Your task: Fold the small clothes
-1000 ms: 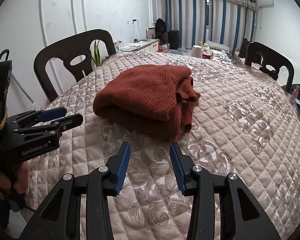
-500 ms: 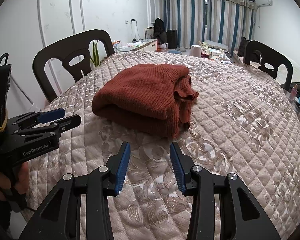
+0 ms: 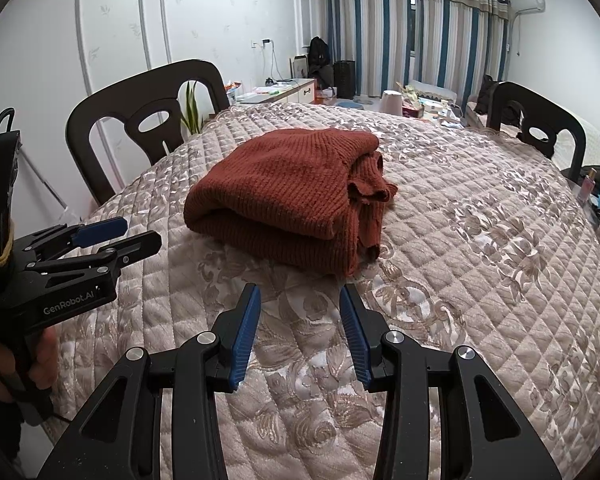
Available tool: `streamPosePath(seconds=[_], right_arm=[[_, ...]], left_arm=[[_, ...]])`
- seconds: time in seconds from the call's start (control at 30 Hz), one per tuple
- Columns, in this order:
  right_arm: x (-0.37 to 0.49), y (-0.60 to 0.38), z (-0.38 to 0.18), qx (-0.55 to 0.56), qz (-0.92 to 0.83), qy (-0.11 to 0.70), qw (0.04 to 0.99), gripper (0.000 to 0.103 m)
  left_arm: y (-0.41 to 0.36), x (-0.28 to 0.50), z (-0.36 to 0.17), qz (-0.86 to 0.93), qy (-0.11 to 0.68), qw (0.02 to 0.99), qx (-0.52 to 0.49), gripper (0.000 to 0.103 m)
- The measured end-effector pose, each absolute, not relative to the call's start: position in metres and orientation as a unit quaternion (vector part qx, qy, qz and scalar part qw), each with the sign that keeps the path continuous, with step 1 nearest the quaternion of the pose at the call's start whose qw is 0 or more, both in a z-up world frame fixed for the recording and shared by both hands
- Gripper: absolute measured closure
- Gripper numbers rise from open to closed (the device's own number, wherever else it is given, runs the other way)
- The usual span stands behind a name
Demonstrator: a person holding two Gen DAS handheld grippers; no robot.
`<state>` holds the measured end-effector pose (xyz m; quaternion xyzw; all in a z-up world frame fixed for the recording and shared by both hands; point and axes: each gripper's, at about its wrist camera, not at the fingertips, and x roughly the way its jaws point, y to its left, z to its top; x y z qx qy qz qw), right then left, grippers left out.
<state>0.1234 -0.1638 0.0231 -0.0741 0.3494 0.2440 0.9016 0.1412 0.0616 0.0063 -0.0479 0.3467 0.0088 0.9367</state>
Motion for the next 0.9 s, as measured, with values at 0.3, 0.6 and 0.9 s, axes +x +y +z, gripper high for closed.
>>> streamPosePath(seconds=[0.3,0.6,0.9], right_arm=[[0.1229,-0.1640,0.0236,-0.074,0.244,0.349,0.902,0.061],[0.1234,-0.1641,0.0243,-0.074,0.244,0.348,0.902,0.061],[0.1241,-0.1636,0.0246,-0.075,0.245,0.347,0.902,0.061]], left_arm=[[0.0589,0.1417,0.0072,0.011,0.345,0.938,-0.044,0.040],[0.0592,0.1412,0.0077,0.014,0.344,0.938,-0.044,0.040],[0.0603,0.1407,0.0079,0.015,0.344,0.938,-0.044,0.040]])
